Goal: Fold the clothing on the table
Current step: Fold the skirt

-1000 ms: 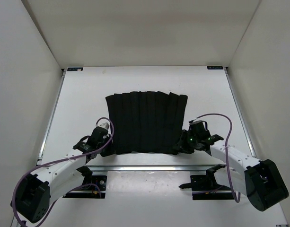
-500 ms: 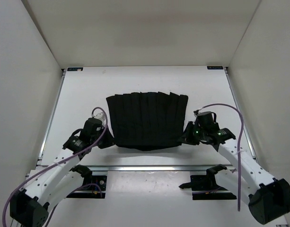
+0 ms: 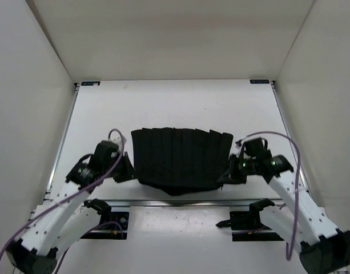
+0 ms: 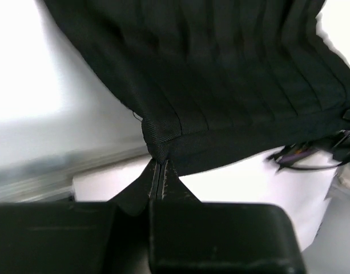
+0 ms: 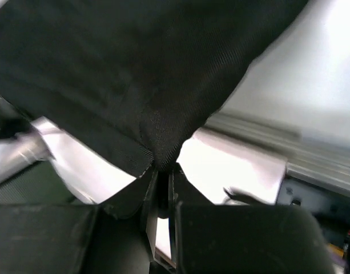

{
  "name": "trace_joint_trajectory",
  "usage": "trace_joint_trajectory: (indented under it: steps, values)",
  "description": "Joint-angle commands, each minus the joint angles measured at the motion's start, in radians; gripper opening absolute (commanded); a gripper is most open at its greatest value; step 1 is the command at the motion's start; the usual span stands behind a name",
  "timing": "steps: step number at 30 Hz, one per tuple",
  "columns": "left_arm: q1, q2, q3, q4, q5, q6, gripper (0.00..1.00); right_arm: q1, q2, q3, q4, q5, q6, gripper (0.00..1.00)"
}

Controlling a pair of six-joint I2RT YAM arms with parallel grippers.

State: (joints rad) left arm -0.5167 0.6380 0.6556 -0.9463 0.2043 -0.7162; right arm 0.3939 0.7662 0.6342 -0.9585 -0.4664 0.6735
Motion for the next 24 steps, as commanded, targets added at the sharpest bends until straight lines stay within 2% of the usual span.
trace_joint_trajectory:
  steps: [1, 3, 5, 6, 8, 9, 10, 11, 12, 15, 18, 20, 24]
  values:
    - [0.088, 0.211, 0.165, 0.118, 0.009, 0.092, 0.0, -0.168, 0.18, 0.183, 0.088, -0.098, -0.187, 0.0]
    - [0.155, 0.357, 0.24, 0.222, -0.005, 0.141, 0.01, -0.264, 0.389, 0.281, 0.17, -0.115, -0.251, 0.0]
    - [0.263, 0.574, 0.334, 0.3, 0.001, 0.173, 0.11, -0.332, 0.567, 0.451, 0.237, -0.135, -0.291, 0.0]
    - [0.289, 0.635, 0.382, 0.348, 0.004, 0.173, 0.24, -0.361, 0.679, 0.541, 0.26, -0.141, -0.295, 0.06]
    - [0.383, 0.857, 0.469, 0.415, 0.056, 0.17, 0.28, -0.381, 0.832, 0.689, 0.296, -0.169, -0.31, 0.17]
    - [0.395, 0.903, 0.528, 0.443, 0.091, 0.173, 0.38, -0.385, 0.902, 0.756, 0.302, -0.155, -0.304, 0.34]
    - [0.418, 0.983, 0.579, 0.454, 0.128, 0.167, 0.44, -0.385, 0.932, 0.791, 0.302, -0.158, -0.307, 0.46]
    - [0.429, 1.032, 0.613, 0.474, 0.16, 0.162, 0.44, -0.386, 0.973, 0.832, 0.299, -0.159, -0.319, 0.54]
    - [0.432, 1.049, 0.618, 0.503, 0.185, 0.165, 0.44, -0.382, 0.99, 0.84, 0.313, -0.129, -0.315, 0.55]
    - [0.443, 1.046, 0.621, 0.524, 0.184, 0.169, 0.58, -0.382, 0.966, 0.774, 0.342, -0.065, -0.319, 0.58]
    - [0.439, 0.95, 0.546, 0.509, 0.146, 0.178, 0.59, -0.392, 0.911, 0.626, 0.404, -0.022, -0.292, 0.58]
    - [0.423, 0.883, 0.44, 0.498, 0.127, 0.185, 0.6, -0.437, 0.865, 0.519, 0.463, 0.0, -0.255, 0.58]
    - [0.371, 0.702, 0.23, 0.521, 0.057, 0.117, 0.63, -0.448, 0.774, 0.304, 0.625, 0.017, -0.129, 0.59]
